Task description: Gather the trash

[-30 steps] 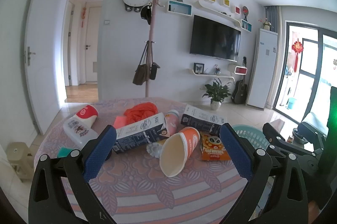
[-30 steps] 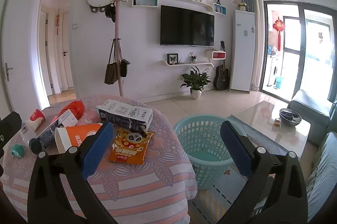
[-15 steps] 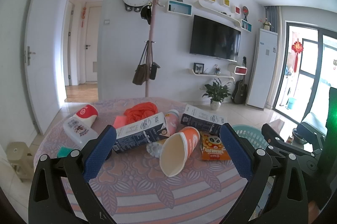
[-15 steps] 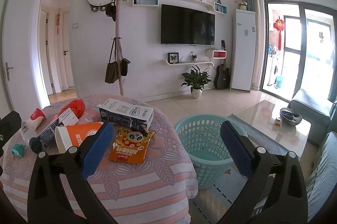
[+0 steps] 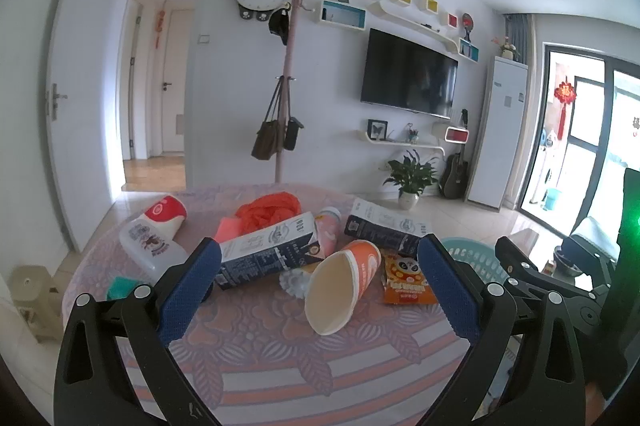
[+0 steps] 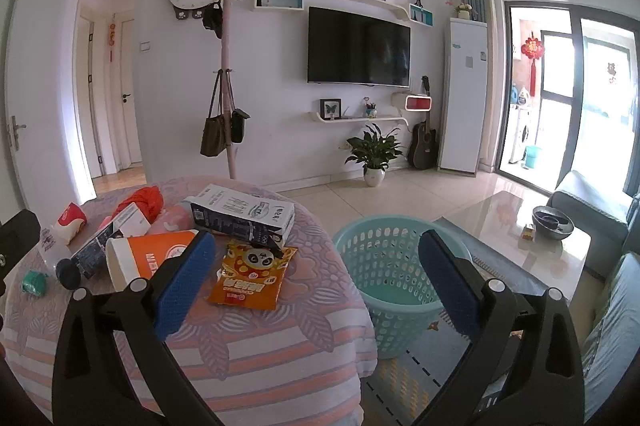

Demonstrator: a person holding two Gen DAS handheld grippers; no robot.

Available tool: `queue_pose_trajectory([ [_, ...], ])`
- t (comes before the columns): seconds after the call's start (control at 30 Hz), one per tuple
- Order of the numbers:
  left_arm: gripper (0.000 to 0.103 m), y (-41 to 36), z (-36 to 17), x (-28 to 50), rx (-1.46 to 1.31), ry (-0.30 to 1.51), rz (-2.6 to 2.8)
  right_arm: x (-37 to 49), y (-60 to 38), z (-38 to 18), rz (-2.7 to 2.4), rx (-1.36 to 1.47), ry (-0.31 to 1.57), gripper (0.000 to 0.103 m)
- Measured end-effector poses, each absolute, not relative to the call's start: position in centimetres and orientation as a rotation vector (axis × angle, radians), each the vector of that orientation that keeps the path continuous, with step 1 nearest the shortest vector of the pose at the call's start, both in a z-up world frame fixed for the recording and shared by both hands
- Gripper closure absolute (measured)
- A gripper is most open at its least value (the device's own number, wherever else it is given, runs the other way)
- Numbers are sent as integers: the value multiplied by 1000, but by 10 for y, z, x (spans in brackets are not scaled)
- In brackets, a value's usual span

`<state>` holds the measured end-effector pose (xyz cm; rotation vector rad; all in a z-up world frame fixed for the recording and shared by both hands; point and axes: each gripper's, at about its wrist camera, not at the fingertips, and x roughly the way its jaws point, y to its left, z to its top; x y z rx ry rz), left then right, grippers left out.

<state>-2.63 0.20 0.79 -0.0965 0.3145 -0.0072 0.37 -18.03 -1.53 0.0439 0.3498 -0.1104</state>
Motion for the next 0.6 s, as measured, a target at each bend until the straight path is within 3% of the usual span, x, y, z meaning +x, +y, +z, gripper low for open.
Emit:
queue_pose_trajectory([
  [0.47,7,38,-16,-51,-220,312,74,11,-174,-16,-113,21,345,8],
  [0.6,7,73,-21,-50,-280,346,139,20,-163,-11,-17,12,360,28],
])
